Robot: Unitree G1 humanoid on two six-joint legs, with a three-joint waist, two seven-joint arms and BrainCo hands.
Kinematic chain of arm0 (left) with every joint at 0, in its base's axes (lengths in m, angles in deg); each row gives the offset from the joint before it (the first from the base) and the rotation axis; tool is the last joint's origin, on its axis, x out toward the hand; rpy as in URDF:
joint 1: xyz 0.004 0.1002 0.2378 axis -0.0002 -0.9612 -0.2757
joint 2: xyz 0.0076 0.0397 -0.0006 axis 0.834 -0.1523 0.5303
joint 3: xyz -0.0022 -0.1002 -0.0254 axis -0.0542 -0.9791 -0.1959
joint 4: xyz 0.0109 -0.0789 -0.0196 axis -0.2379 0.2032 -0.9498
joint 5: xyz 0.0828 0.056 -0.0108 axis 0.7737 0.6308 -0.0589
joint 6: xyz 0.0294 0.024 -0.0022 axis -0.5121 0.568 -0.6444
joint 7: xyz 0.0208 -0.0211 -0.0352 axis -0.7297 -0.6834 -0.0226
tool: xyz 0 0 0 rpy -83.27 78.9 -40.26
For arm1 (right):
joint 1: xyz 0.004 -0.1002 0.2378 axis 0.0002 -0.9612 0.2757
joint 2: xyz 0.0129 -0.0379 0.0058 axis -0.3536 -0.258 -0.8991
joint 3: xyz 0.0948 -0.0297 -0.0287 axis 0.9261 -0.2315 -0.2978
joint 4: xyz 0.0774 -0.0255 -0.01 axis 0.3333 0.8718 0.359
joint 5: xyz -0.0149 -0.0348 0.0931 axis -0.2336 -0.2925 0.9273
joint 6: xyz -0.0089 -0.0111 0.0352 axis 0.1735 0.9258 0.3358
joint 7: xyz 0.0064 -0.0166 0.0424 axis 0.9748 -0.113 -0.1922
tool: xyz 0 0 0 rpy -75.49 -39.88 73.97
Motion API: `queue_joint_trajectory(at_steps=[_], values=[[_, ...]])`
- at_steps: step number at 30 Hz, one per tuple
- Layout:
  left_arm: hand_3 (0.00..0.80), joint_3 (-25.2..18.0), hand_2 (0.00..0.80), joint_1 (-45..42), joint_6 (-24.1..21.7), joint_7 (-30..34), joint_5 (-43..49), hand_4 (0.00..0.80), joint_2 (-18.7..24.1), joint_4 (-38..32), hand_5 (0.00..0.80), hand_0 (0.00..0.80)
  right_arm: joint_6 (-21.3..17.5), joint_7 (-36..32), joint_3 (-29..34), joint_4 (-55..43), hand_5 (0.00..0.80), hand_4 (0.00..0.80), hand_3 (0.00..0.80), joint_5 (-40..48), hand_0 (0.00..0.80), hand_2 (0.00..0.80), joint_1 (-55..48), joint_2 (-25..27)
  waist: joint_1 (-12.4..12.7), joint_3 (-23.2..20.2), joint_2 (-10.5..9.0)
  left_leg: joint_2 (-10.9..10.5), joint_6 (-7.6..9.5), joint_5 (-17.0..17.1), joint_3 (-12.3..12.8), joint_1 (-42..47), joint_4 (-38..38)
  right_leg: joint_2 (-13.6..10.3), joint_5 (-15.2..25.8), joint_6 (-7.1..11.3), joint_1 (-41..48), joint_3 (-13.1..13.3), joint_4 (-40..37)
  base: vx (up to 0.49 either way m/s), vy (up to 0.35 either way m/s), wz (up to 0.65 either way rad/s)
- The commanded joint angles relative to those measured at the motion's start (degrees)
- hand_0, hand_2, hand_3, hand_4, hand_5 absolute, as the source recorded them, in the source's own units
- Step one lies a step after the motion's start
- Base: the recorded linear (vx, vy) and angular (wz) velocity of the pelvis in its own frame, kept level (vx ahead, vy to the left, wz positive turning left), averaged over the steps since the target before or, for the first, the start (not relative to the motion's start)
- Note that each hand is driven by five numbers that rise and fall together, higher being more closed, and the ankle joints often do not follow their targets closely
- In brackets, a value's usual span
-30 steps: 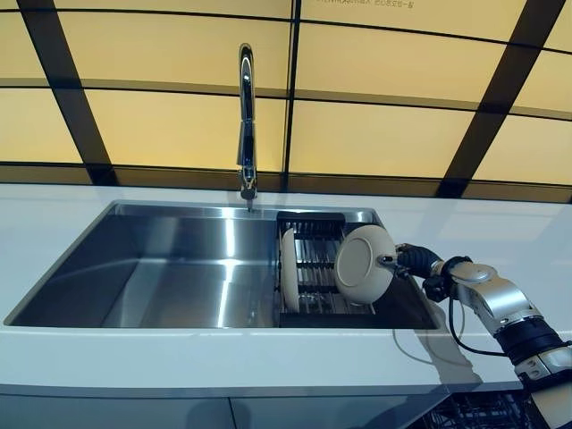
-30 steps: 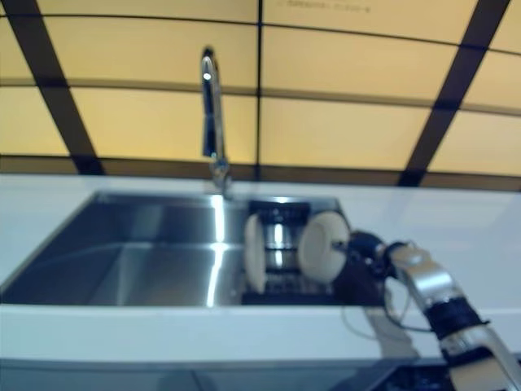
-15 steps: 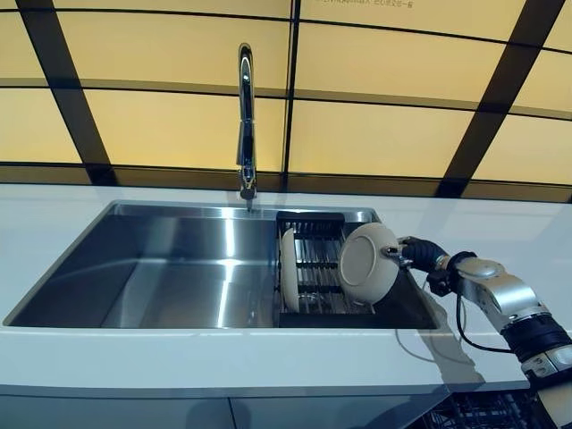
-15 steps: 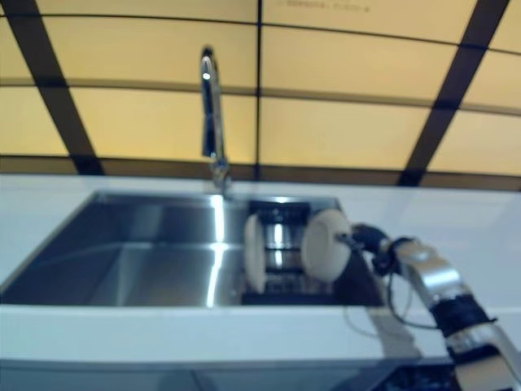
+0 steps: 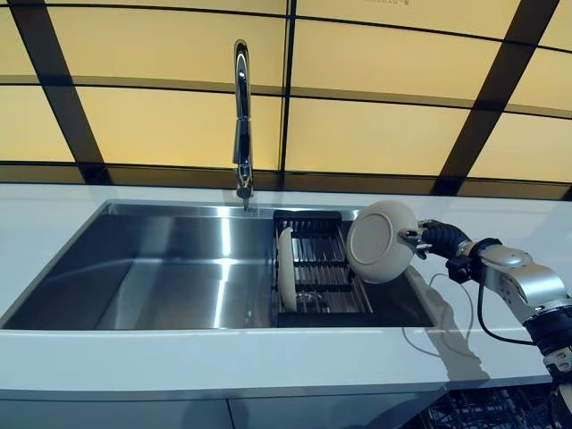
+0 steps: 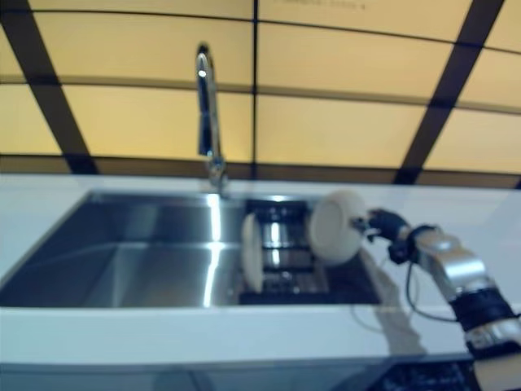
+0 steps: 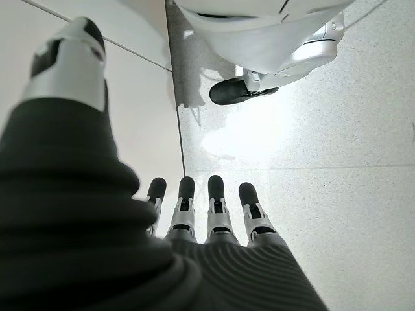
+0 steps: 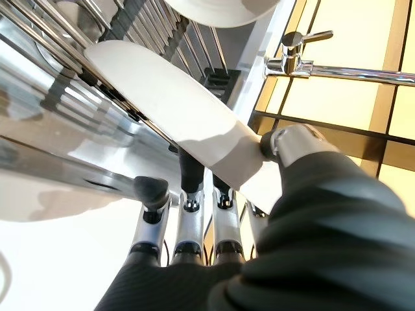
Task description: Take plates into dishwasher
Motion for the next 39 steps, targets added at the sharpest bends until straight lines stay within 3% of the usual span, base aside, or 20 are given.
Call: queue_joint_trajectory(at_steps=[1,18,26,29,33,36,39], values=[[0.000,2.4,0.000,3.0,-1.1,-0.7,-1.2,0.000,1.9,3.9,0.000,0.000,-4.0,1.3,1.3,1.9,0.800,0.800,0.800,2.4,0.800,0.800,8.3,2.4,-0.2,-1.1,-3.14,-2.7,2.72,-0.2,0.8,-0.2,0.1,-3.5,0.7,3.47,2.3,-0.9,1.1,0.000,0.000,0.00],[0.000,2.4,0.000,2.6,-1.6,-0.9,-1.8,0.000,1.7,4.2,0.000,0.000,-2.2,1.3,2.0,6.9,0.800,0.800,0.800,0.3,0.800,0.800,9.6,10.6,-1.4,-1.5,-4.14,-2.8,3.07,-0.4,1.3,-0.3,0.1,-3.4,1.3,3.96,1.3,0.5,2.0,-0.007,0.020,-0.01],[0.000,3.0,0.000,2.7,-1.5,-0.8,0.3,0.000,2.9,3.8,0.000,0.000,-2.8,1.4,5.1,6.0,0.800,0.800,0.800,-0.8,0.800,0.800,5.5,11.7,-3.3,-0.4,-4.10,-3.4,3.34,-0.6,1.7,-0.4,0.1,-4.4,5.2,6.36,-2.4,2.3,2.8,-0.027,0.017,-0.14],[0.000,2.6,0.000,2.6,-0.6,-1.0,-0.1,0.000,4.0,3.0,0.000,0.000,-2.7,1.8,5.0,5.4,0.800,0.800,0.800,-0.9,0.800,0.800,5.8,11.8,-3.2,0.3,-3.95,-3.0,3.49,-0.3,3.4,-0.6,0.1,-4.5,6.4,7.33,-4.7,0.7,7.5,-0.119,-0.016,-0.38],[0.000,1.5,0.000,2.6,0.1,-1.6,-2.7,0.000,5.3,2.8,0.000,0.000,-3.5,1.4,3.3,6.1,0.800,0.800,0.800,-1.3,0.800,0.800,8.5,11.7,-1.2,0.7,-2.20,-1.3,4.30,2.0,7.5,-2.2,0.1,-3.6,2.4,6.00,-4.6,-4.5,19.2,-0.192,0.057,-0.81],[0.000,0.2,0.000,2.5,0.1,-1.9,-3.6,0.000,5.6,3.1,0.000,0.000,-4.2,1.3,2.8,7.0,0.800,0.800,0.800,-0.8,0.800,0.800,9.6,11.8,0.0,0.2,-2.45,-1.6,4.55,2.8,8.8,-4.0,0.8,-3.1,0.0,5.48,-1.4,-4.2,19.3,-0.123,-0.021,-0.52],[0.000,-1.0,0.000,2.5,-0.8,-1.8,-2.9,0.000,5.4,3.7,0.000,0.000,-4.9,1.1,2.9,8.1,0.800,0.800,0.800,-0.5,0.800,0.800,9.7,12.1,1.7,-0.6,-4.16,-3.0,4.85,3.5,9.8,-6.8,1.6,-3.3,-0.3,5.49,4.8,-3.1,15.1,-0.111,-0.105,-0.52]])
